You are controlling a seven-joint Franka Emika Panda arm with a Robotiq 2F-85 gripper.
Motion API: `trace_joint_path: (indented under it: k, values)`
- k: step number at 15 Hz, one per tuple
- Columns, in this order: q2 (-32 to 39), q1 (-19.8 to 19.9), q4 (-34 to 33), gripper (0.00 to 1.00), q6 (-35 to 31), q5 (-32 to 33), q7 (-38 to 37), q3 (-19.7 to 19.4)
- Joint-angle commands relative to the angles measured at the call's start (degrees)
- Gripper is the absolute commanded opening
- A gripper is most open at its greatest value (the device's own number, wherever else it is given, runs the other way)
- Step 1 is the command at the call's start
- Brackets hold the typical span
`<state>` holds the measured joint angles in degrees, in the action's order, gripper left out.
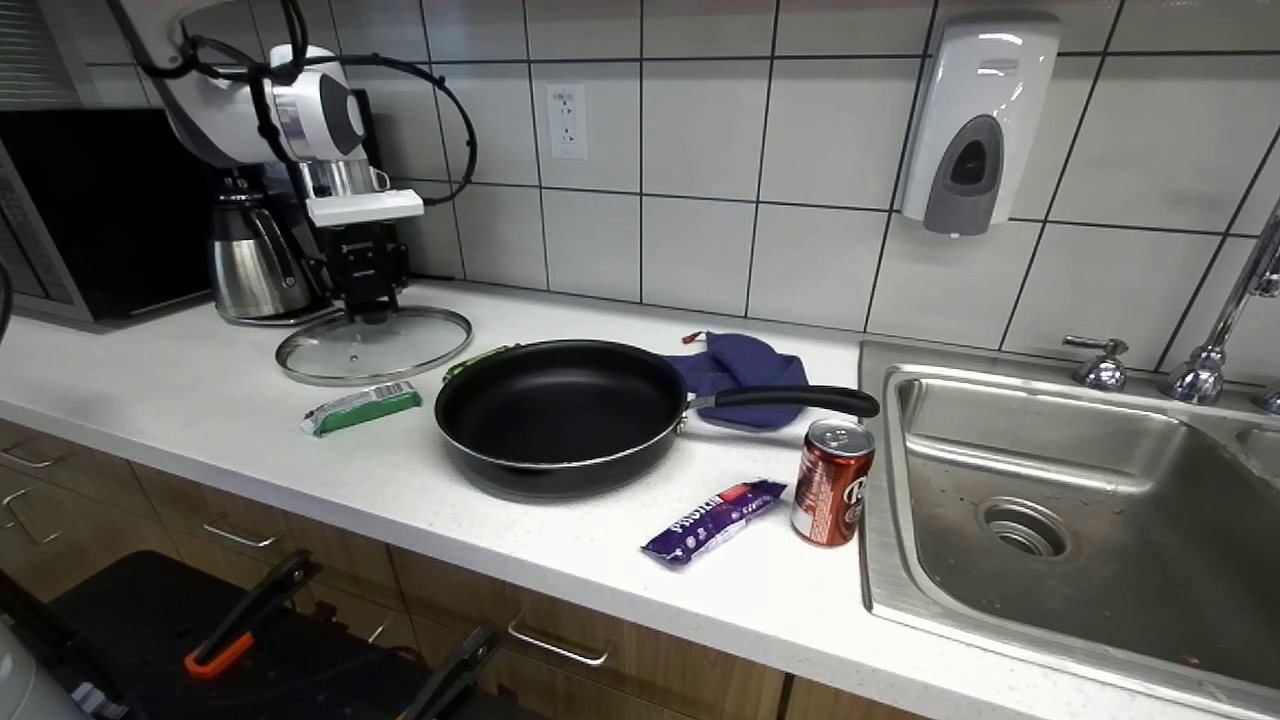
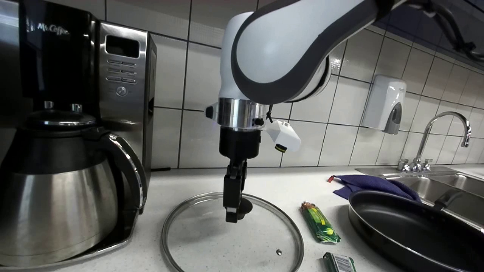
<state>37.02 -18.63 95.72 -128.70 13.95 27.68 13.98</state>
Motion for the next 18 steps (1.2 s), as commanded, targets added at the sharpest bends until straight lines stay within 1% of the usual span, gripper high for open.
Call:
trace_joint_path:
  k: [1, 3, 7, 10, 12, 13, 14, 18]
  values:
    - [-0.1, 0.2, -3.4, 0.97, 3.9, 1.1, 2.0, 0.8]
    - [-0.3, 0.3, -4.3, 1.00, 4.7, 1.0, 2.6, 0.9]
    - [-0.9, 0.3, -5.4, 1.00, 7.0, 0.8, 1.1, 0.2]
    - [-1.2, 0.6, -5.1, 1.00, 6.6, -0.1, -1.8, -0.5]
    - [-1.4, 1.6, -4.5, 1.00, 6.0, -1.4, -3.1, -0.6]
    - [-1.5, 2.1, -4.4, 1.00, 6.2, -1.4, -2.2, -0.5]
    - [-0.1, 1.3, -5.0, 1.00, 4.9, -0.3, -1.8, -0.4]
    - [-0.2, 2.1, -5.0, 1.00, 4.9, -0.6, -1.8, -0.5]
